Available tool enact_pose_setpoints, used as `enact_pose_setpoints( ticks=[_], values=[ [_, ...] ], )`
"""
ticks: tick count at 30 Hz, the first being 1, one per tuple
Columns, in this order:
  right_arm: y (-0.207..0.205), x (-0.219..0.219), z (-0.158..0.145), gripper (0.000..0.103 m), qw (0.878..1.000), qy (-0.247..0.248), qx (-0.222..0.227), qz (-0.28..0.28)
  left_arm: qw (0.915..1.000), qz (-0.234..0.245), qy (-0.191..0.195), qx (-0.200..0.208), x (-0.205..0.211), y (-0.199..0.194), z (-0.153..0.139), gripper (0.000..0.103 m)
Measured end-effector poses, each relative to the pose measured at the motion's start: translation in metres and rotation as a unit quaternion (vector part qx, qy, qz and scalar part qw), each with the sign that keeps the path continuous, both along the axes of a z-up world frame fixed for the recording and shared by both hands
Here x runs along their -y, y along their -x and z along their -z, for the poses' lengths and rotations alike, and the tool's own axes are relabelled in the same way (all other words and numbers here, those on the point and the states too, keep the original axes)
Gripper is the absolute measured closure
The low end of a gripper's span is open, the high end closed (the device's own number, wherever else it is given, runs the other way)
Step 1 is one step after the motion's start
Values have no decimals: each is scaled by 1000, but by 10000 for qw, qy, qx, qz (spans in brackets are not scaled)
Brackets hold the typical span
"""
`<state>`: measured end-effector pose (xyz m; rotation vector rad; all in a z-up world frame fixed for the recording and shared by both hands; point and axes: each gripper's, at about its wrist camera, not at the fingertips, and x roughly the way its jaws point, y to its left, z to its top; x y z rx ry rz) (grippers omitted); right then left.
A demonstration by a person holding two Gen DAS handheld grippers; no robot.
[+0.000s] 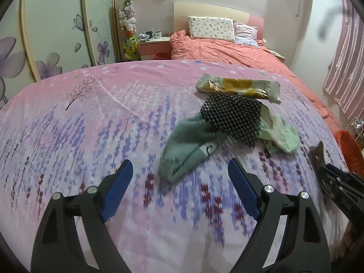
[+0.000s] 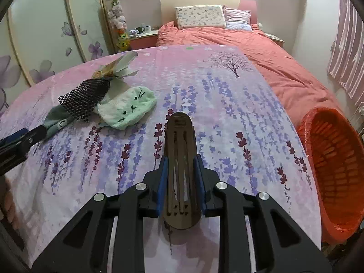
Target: Collect trash
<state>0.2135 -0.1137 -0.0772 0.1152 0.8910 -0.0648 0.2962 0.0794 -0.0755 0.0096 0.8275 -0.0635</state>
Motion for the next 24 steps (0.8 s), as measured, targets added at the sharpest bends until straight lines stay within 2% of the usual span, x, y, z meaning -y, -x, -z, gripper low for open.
enact_pose_setpoints(
  ticks=[2, 5, 7, 9, 10, 11, 15, 20, 22, 23, 24],
  values=[
    [0, -2, 1, 74, 10000, -14, 9, -31, 9998, 18, -197, 8, 4, -12, 3, 19],
    [2, 1, 2, 67, 9999, -85, 19, -106, 9988, 84, -485, -53, 10, -28, 9, 27],
    [2, 1, 2, 67, 9999, -100, 18, -97, 9983, 170, -529, -200, 12, -38, 13, 40],
    [2, 4, 3, 67, 9998, -175, -11, -69, 9986, 271, -317, -329, 9, -43, 16, 70],
    [3, 6, 3, 69, 9997, -233, 6, -62, 9988, 334, -135, -332, 7, -42, 15, 76],
    [3, 7, 3, 74, 9997, -249, 5, -41, 9988, 358, -58, -340, 5, -40, 14, 89],
    [6, 13, 3, 75, 9995, -305, 20, -5, 9985, 420, -90, -327, -6, -18, 13, 93],
    [14, 13, 3, 75, 9995, -316, 25, -29, 9976, 448, 237, -470, -34, 20, 12, 93],
    [17, 12, 3, 75, 9994, -330, 22, -74, 9969, 497, 315, -513, -38, 33, 11, 90],
    [18, 12, 3, 75, 9993, -354, 17, -83, 9969, 494, 332, -513, -39, 38, 11, 84],
    [19, 13, 3, 74, 9992, -400, 21, -87, 9969, 502, 357, -497, -39, 42, 10, 72]
  ],
)
